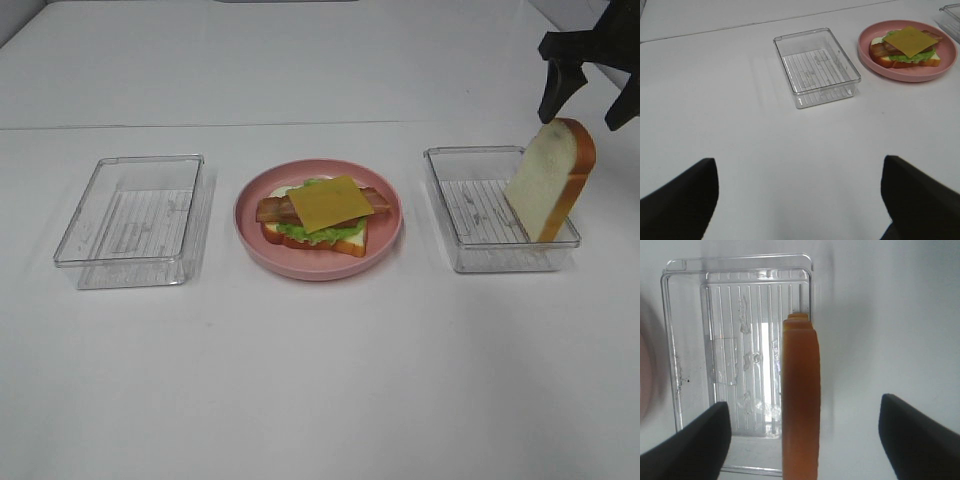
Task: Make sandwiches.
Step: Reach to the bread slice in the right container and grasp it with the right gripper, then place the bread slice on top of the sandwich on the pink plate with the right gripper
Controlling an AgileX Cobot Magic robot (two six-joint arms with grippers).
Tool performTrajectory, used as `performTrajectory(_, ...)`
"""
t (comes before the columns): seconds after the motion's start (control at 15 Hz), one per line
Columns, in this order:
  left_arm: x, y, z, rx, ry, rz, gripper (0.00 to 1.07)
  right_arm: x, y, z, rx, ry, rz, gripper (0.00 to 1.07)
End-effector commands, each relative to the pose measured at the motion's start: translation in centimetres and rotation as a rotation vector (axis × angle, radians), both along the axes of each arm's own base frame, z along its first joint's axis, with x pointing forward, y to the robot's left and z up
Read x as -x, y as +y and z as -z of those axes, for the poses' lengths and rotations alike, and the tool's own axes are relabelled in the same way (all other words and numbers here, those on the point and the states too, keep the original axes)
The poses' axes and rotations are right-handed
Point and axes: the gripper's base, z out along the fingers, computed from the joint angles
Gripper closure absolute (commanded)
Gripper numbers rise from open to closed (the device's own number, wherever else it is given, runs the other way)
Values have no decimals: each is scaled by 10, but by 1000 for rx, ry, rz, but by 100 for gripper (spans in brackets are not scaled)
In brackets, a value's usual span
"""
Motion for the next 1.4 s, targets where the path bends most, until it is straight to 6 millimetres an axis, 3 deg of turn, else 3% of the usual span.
performTrajectory(0.07, 3, 1, 1, 9, -24, 0, 23, 0, 0, 10, -5, 54, -14, 30)
performTrajectory(0.13, 3, 1, 1, 9, -24, 0, 23, -3, 0, 21, -6, 64, -11, 30)
performTrajectory(0.53, 3, 1, 1, 9, -24, 0, 23, -6, 0, 28, -8, 61, -6, 35)
performTrajectory(0.8, 3, 1, 1, 9, -24, 0, 23, -7, 0, 40, -19, 99, -1, 56)
performTrajectory(1.13, 3, 1, 1, 9, -24, 0, 23, -6, 0, 41, -20, 112, -2, 107)
performTrajectory(1.4, 3, 1, 1, 9, -24, 0, 23, -3, 8, 21, -97, 73, 6, 107)
